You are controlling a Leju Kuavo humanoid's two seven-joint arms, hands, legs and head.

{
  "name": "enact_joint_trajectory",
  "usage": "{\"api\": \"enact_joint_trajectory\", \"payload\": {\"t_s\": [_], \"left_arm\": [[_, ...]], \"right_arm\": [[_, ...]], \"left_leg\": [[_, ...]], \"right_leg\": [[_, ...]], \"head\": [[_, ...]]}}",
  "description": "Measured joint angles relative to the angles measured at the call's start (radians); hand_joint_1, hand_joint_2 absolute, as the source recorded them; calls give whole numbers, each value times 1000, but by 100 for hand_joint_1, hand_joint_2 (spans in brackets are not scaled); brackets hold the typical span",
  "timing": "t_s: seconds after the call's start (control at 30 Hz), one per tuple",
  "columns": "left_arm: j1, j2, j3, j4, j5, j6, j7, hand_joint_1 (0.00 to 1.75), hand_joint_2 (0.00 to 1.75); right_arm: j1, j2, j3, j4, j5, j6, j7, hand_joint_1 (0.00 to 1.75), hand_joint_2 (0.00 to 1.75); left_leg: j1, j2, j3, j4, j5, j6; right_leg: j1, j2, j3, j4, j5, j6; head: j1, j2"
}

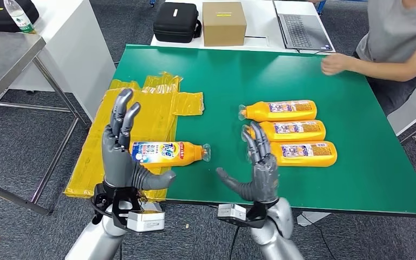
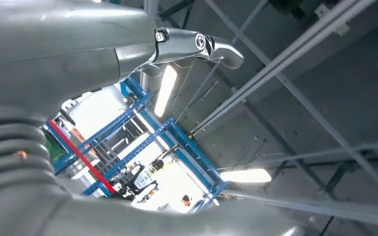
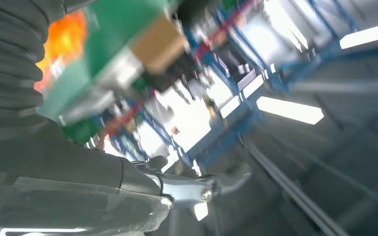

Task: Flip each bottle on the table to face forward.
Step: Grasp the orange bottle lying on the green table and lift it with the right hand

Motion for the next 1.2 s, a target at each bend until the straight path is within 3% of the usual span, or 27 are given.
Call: {"api": "enact_joint_trajectory", "payload": {"t_s": [0.2,0.33,0.53,0.9,1.2], "left_arm": [[0,0,-20,-24,33,0,-1,0,175],[0,0,-34,-47,104,0,-1,0,175],[14,18,-46,-75,196,0,-1,0,175],[40,42,-51,-88,210,0,-1,0,175],[52,56,-51,-91,224,0,-1,0,175]], "right_arm": [[0,-45,-37,-157,38,0,1,0,175],[11,-82,-59,-226,131,0,1,0,175],[86,-154,-147,-358,238,0,1,0,175],[168,-177,-241,-474,283,0,1,0,175],[234,-167,-337,-547,440,0,1,0,175]], "left_leg": [[0,0,0,0,0,0],[0,0,0,0,0,0],[0,-1,0,0,-1,0],[0,0,0,0,-1,-1],[0,-1,0,0,-1,-1]], "right_leg": [[0,0,0,0,0,0],[0,0,0,0,0,0],[0,0,0,0,0,0],[0,0,0,0,0,0],[0,0,0,0,0,0]], "head": [[0,0],[0,0],[0,0],[0,0],[0,0]]}}
